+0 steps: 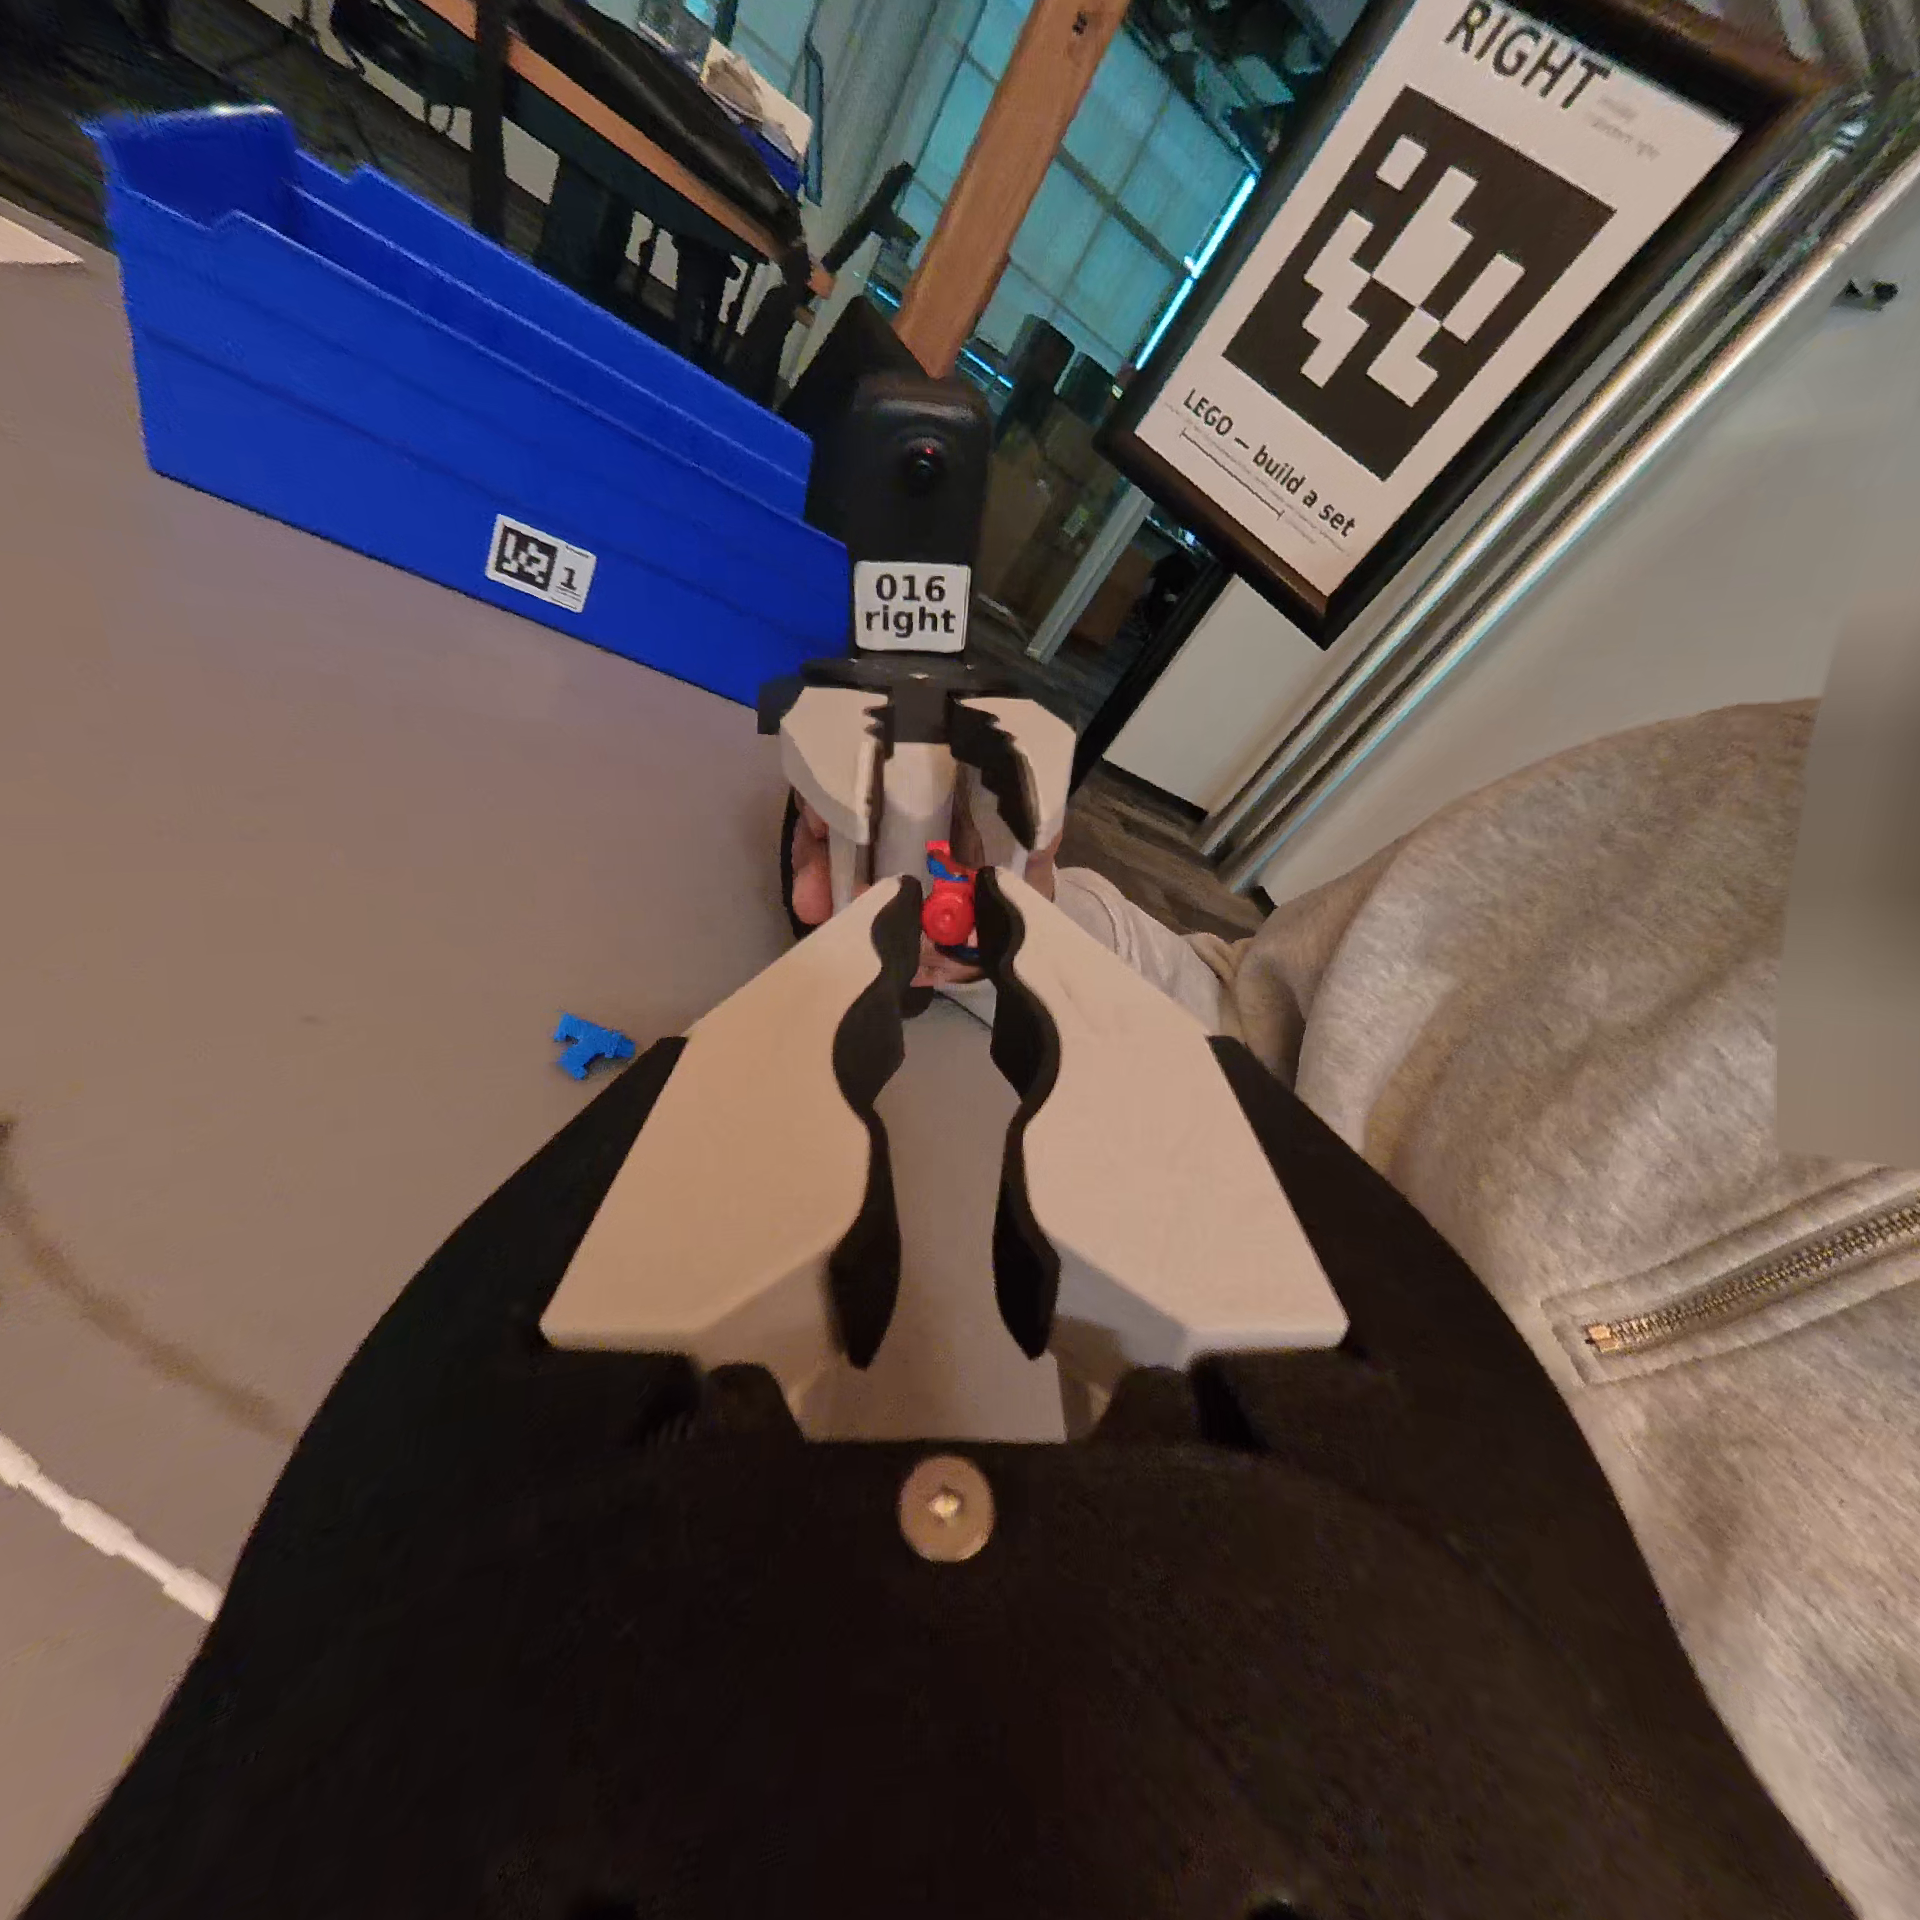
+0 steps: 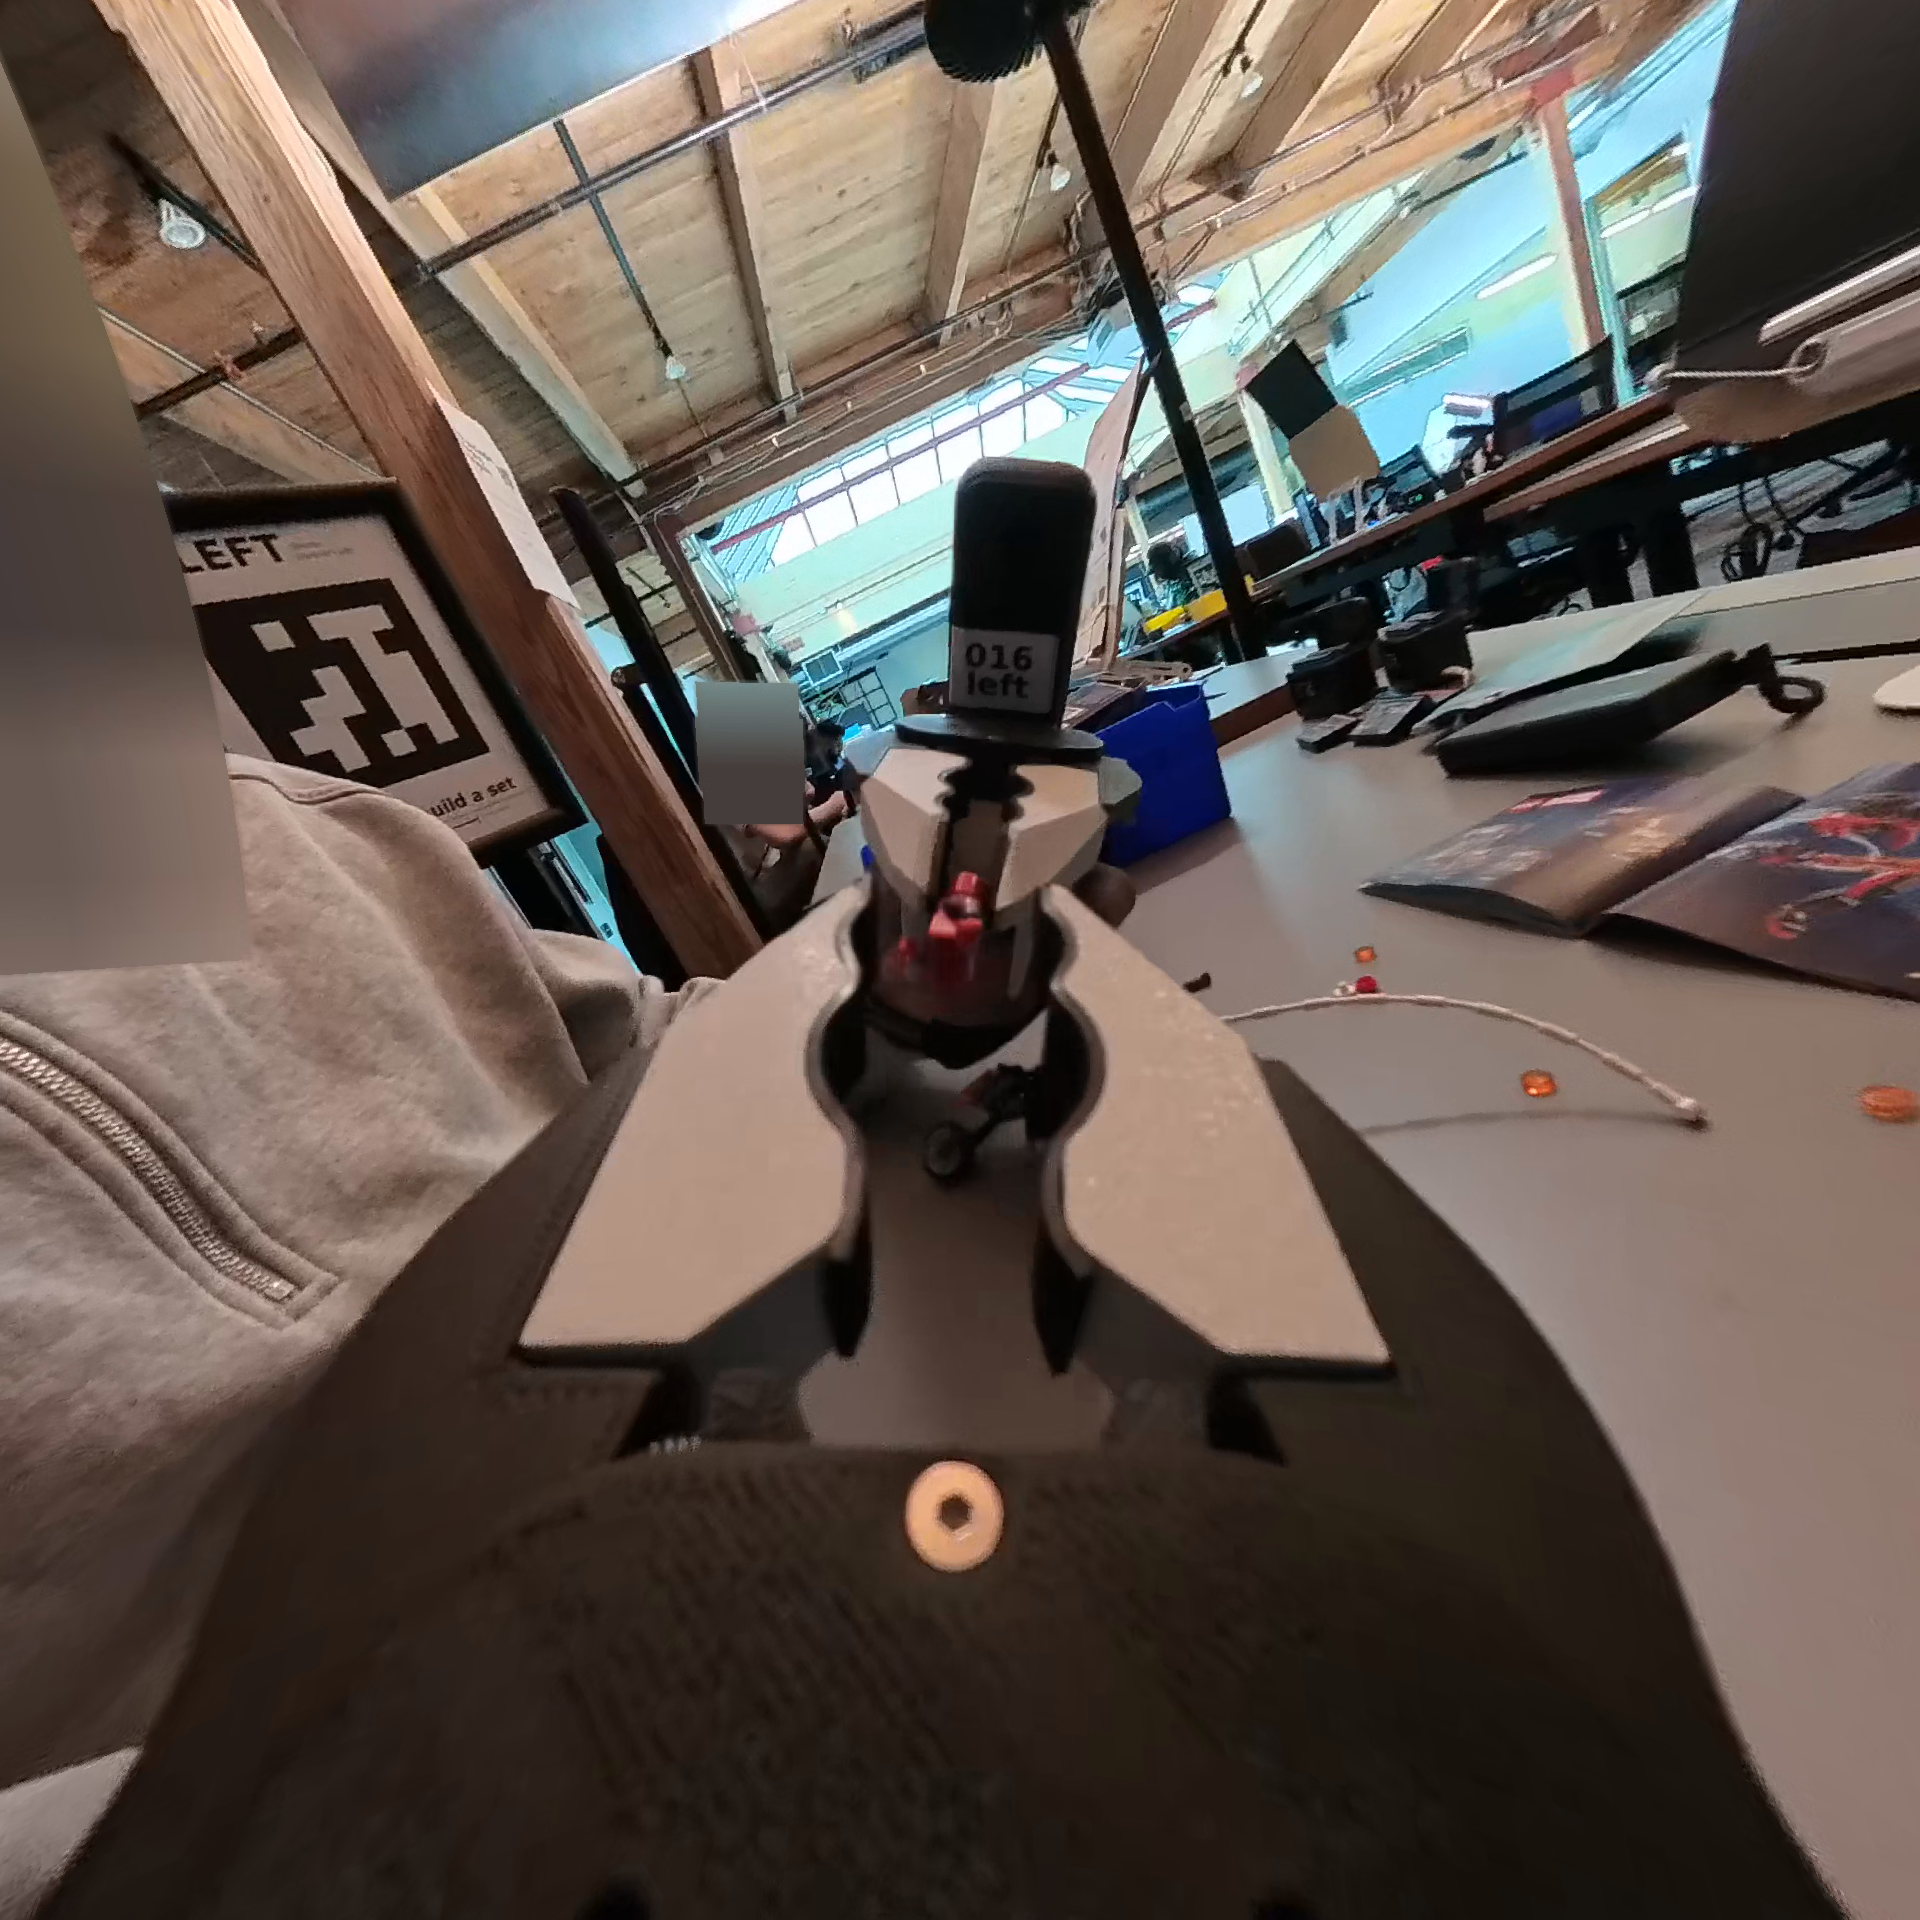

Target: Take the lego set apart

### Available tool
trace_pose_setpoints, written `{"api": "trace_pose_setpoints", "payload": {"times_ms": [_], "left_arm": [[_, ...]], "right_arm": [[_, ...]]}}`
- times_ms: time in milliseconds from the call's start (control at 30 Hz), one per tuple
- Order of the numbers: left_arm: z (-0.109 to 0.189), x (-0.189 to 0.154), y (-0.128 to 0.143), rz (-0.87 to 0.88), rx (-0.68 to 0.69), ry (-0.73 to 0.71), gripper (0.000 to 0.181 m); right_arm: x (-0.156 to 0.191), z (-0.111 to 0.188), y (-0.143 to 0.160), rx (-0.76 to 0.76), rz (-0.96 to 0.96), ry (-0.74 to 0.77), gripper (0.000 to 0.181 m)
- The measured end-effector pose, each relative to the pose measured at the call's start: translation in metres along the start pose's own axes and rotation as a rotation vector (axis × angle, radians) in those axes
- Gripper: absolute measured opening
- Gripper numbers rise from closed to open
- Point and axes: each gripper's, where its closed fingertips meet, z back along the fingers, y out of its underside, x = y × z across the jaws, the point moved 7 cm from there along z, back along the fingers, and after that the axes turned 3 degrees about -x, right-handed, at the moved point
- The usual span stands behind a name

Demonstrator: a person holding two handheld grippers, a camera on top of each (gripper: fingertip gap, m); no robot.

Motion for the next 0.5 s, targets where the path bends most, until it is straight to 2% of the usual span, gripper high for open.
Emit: {"api": "trace_pose_setpoints", "payload": {"times_ms": [133, 200, 233, 333, 400, 500], "left_arm": [[0.001, 0.0, -0.003, 0.024, -0.046, 0.007, 0.009], [-0.002, -0.001, -0.002, 0.03, -0.052, 0.008, 0.008], [-0.004, -0.002, -0.001, 0.031, -0.052, 0.007, 0.009], [-0.004, -0.002, -0.002, 0.029, -0.071, -0.003, 0.008], [-0.002, -0.002, -0.003, 0.014, -0.081, -0.011, 0.008], [-0.001, -0.004, -0.003, -0.044, -0.064, -0.022, 0.008]], "right_arm": [[-0.002, -0.007, 0.006, 0.046, 0.002, 0.026, 0.039], [-0.001, -0.011, 0.008, 0.048, 0.007, 0.029, 0.033], [0.0, -0.012, 0.008, 0.044, 0.007, 0.034, 0.023], [0.001, -0.012, 0.007, 0.041, 0.025, 0.046, 0.018], [0.001, -0.01, 0.006, 0.037, 0.042, 0.059, 0.006], [0.002, -0.01, 0.006, 0.04, 0.042, 0.045, 0.005]]}}
